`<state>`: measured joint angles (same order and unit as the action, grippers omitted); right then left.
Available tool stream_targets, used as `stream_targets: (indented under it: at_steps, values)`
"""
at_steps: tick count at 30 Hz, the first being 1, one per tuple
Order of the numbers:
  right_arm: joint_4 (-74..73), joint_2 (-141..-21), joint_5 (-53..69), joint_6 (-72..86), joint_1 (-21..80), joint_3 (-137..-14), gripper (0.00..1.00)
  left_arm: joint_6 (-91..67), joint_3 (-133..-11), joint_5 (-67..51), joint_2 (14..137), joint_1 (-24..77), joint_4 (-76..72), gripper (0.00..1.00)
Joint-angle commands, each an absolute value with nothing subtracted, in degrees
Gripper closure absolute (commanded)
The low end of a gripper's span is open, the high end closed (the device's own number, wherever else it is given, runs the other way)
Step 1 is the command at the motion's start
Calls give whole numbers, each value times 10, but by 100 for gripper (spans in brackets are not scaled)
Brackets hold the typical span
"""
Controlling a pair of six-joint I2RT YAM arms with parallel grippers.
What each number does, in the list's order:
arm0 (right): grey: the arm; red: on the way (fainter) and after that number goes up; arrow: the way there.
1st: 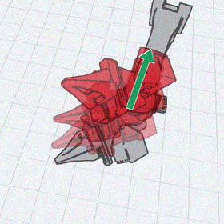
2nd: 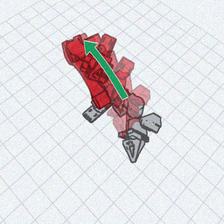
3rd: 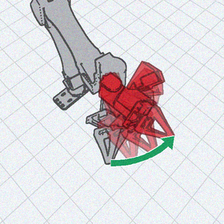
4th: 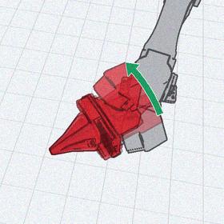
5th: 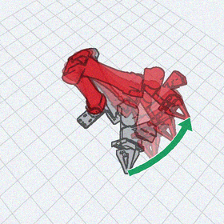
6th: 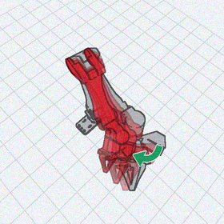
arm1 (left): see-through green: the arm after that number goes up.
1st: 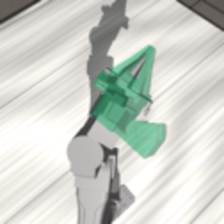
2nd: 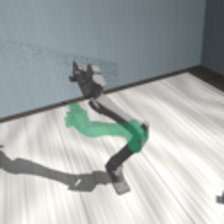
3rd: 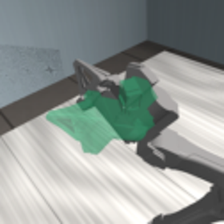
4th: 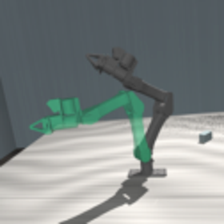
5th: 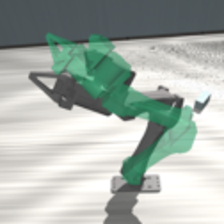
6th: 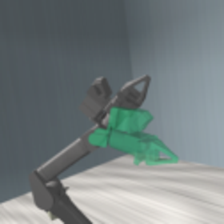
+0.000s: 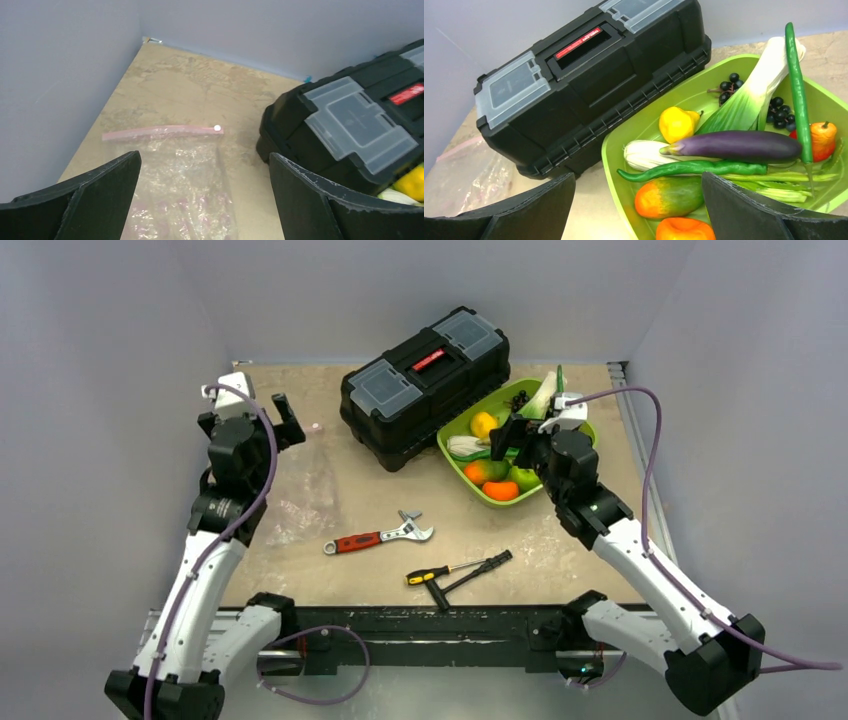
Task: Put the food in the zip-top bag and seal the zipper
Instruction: Pick up the zipper food storage bag at the center of the board.
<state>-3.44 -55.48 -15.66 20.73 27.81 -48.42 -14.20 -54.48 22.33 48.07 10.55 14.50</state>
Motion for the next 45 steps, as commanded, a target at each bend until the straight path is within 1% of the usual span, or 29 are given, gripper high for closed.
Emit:
stream_targets:
  at_steps: [1,4,9,13,17,19,21,24,31,37,39,41,45]
  values:
    - [16,-558,-168,245,282,-498,1,-177,-612,296,550,87,220,0]
    - [9,-573,-149,254,282,-502,1,-210,-635,299,590,58,251,0]
    - [-31,-602,-141,267,282,-517,1,-257,-662,261,659,3,290,0]
    - [-21,-604,-125,267,282,-505,1,-274,-712,208,767,-37,340,0]
    - [-18,-605,-118,266,282,-506,1,-278,-782,148,885,-43,389,0]
    - [-22,-605,-118,266,282,-509,1,-268,-827,134,943,-43,427,3]
    - [-24,-604,-117,262,282,-508,1,-247,-848,114,978,-43,423,8]
    - [-23,-604,-118,258,282,-505,1,-230,-843,91,1009,-40,392,8]
    - [-5,-621,-93,261,282,-503,1,-195,-867,72,1085,-5,398,6]
    - [-3,-633,-75,265,282,-507,1,-194,-873,49,1116,-5,405,6]
    - [-3,-633,-75,265,282,-509,1,-191,-873,58,1124,-5,407,6]
    - [-3,-630,-75,265,282,-508,1,-186,-878,73,1133,10,416,8]
    - [-3,-629,-75,265,282,-507,1,-178,-897,90,1151,16,444,21]
